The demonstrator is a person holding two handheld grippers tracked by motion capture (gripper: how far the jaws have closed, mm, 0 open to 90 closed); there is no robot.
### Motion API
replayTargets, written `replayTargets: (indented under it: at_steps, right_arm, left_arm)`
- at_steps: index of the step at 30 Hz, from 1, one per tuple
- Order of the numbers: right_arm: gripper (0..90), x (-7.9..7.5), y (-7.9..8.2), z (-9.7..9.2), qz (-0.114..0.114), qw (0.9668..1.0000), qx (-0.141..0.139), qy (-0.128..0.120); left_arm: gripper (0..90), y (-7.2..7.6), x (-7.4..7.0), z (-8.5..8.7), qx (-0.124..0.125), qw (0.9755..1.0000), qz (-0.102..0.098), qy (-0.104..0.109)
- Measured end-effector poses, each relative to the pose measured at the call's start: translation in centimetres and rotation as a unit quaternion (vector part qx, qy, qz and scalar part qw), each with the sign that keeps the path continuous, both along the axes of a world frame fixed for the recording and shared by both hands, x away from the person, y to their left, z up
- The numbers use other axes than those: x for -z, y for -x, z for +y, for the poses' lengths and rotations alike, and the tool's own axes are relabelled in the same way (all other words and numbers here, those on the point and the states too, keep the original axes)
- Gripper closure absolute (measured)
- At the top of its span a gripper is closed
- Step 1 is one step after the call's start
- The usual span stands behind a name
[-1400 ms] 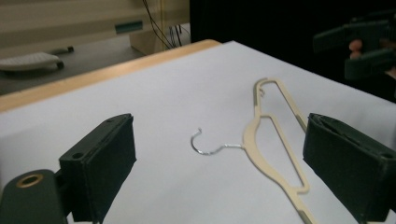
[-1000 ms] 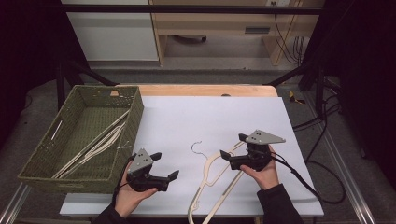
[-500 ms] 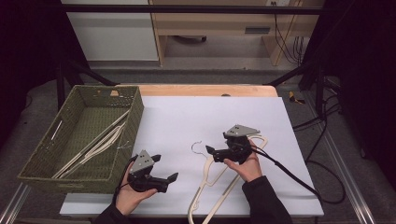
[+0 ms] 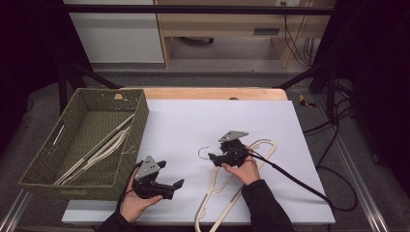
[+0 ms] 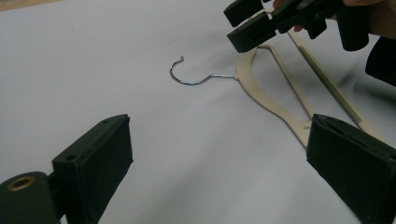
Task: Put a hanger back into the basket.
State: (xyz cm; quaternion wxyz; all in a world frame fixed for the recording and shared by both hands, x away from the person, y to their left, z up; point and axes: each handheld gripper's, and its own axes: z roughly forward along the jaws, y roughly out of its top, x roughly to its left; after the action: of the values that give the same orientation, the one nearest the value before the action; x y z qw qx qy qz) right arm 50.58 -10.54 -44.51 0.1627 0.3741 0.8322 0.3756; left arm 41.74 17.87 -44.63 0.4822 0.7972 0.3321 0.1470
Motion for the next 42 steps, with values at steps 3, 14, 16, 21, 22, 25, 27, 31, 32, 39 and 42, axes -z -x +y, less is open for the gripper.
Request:
replayTargets:
  at_steps: [3,14,16,21,22,25,27,31,32,39,42]
  right_arm:
    - [43.3,0.6,-0.3,0.7,0.008,0.9998,-0.005,0.015]
    - [61.7,2.3,-0.9,2.3,0.039,0.9980,-0.021,0.045]
    - [66.1,2.5,-0.9,2.4,0.039,0.9975,-0.024,0.054]
    - [74.4,2.6,-0.6,2.7,0.048,0.9972,-0.021,0.053]
    - [75.5,2.5,-0.5,2.7,0.049,0.9972,-0.021,0.054]
    - [78.4,2.5,-0.7,2.6,0.052,0.9967,-0.028,0.056]
    - [80.7,2.4,-0.7,2.5,0.059,0.9962,-0.028,0.058]
    - [87.0,2.4,-0.8,2.6,0.060,0.9964,-0.020,0.057]
    - [89.2,2.4,-0.8,2.6,0.060,0.9963,-0.017,0.059]
    - [89.4,2.3,-1.2,2.3,0.078,0.9959,-0.020,0.043]
    - [89.5,2.1,-1.1,2.2,0.071,0.9962,-0.026,0.044]
  left_arm:
    - [6.9,0.0,0.0,0.1,-0.002,1.0000,-0.001,0.001]
    - [6.9,0.0,0.0,0.2,-0.001,1.0000,0.002,0.006]
    - [6.9,0.0,0.0,0.2,0.000,1.0000,0.002,0.006]
    - [7.0,0.0,0.1,0.2,-0.001,1.0000,0.005,0.007]
    - [6.9,0.0,0.1,0.2,-0.001,1.0000,0.005,0.007]
    - [7.0,0.0,0.0,0.2,-0.001,0.9999,0.006,0.008]
    - [6.9,0.0,0.0,0.1,0.000,0.9999,0.006,0.009]
    - [7.0,0.0,0.1,-0.1,0.002,0.9999,0.010,0.007]
    - [7.1,0.0,0.1,-0.1,0.003,0.9999,0.011,0.008]
    - [7.8,-0.2,0.0,-1.1,0.011,0.9998,0.017,0.009]
    - [8.7,-0.4,-0.1,-1.7,0.017,0.9997,0.018,0.007]
